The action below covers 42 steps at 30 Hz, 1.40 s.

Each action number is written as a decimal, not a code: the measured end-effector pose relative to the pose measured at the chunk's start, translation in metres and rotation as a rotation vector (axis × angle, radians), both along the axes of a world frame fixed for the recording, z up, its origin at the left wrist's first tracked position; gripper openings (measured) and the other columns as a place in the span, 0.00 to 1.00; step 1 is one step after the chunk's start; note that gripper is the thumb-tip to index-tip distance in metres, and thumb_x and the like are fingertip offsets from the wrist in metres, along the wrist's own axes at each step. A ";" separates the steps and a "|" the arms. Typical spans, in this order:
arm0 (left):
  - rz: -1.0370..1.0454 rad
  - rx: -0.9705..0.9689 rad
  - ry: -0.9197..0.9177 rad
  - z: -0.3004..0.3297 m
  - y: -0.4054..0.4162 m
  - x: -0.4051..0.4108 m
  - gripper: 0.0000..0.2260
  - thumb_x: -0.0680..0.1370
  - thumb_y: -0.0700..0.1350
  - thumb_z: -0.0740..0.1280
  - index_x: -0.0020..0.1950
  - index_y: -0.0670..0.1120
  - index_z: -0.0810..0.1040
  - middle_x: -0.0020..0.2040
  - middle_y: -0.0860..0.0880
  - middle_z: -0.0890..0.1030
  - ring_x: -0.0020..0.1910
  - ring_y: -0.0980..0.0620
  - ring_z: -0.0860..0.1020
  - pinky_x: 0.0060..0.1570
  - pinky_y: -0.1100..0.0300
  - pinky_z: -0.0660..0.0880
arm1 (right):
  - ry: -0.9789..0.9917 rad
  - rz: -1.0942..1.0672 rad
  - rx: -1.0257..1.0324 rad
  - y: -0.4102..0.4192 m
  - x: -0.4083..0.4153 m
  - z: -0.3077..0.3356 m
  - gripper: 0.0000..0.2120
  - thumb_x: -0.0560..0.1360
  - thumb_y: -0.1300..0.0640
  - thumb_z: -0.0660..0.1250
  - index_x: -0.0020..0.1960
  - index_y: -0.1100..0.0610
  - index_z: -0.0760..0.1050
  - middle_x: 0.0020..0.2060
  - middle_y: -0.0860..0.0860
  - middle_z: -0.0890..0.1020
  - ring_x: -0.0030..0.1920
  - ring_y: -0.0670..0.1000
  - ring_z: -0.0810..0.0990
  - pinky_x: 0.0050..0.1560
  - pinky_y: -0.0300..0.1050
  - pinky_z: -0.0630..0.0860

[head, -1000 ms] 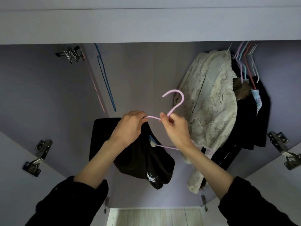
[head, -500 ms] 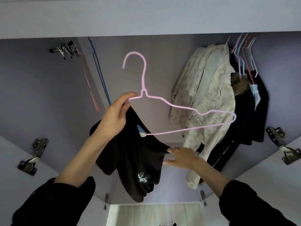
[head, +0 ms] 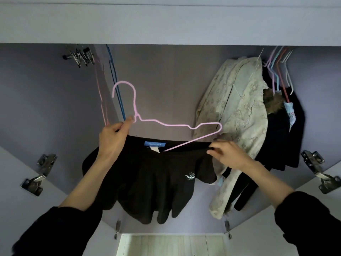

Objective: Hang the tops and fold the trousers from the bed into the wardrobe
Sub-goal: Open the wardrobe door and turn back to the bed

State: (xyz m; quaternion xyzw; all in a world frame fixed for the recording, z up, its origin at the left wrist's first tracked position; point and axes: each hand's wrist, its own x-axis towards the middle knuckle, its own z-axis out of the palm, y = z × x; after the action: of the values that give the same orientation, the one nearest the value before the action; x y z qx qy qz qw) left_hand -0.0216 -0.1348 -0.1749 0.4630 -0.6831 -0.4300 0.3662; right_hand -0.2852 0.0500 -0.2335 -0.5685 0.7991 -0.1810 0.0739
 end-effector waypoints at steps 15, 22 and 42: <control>-0.133 -0.320 -0.246 -0.009 0.000 -0.008 0.07 0.80 0.40 0.58 0.49 0.43 0.76 0.36 0.52 0.74 0.30 0.56 0.71 0.30 0.66 0.66 | 0.164 0.113 -0.062 -0.003 -0.003 0.043 0.10 0.76 0.53 0.65 0.44 0.59 0.79 0.36 0.47 0.74 0.35 0.47 0.74 0.41 0.45 0.75; -0.199 -0.435 -0.270 -0.003 0.007 -0.025 0.08 0.80 0.39 0.59 0.51 0.41 0.78 0.37 0.52 0.74 0.30 0.58 0.69 0.29 0.69 0.63 | 0.304 0.243 -0.316 -0.020 0.031 0.066 0.13 0.75 0.52 0.61 0.39 0.60 0.77 0.35 0.49 0.75 0.34 0.45 0.71 0.36 0.38 0.71; -0.410 -0.162 -0.026 0.016 0.018 -0.033 0.06 0.79 0.43 0.63 0.45 0.53 0.75 0.44 0.54 0.79 0.46 0.58 0.76 0.46 0.69 0.69 | -0.394 0.175 -0.172 -0.058 0.082 0.070 0.08 0.78 0.57 0.63 0.46 0.60 0.78 0.30 0.48 0.71 0.30 0.43 0.66 0.33 0.35 0.62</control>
State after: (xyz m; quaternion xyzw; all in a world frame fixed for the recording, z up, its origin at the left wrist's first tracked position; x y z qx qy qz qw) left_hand -0.0541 -0.1172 -0.1585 0.2893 -0.7998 -0.4333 0.2981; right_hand -0.2029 -0.0081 -0.1634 -0.5937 0.6985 -0.3486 0.1951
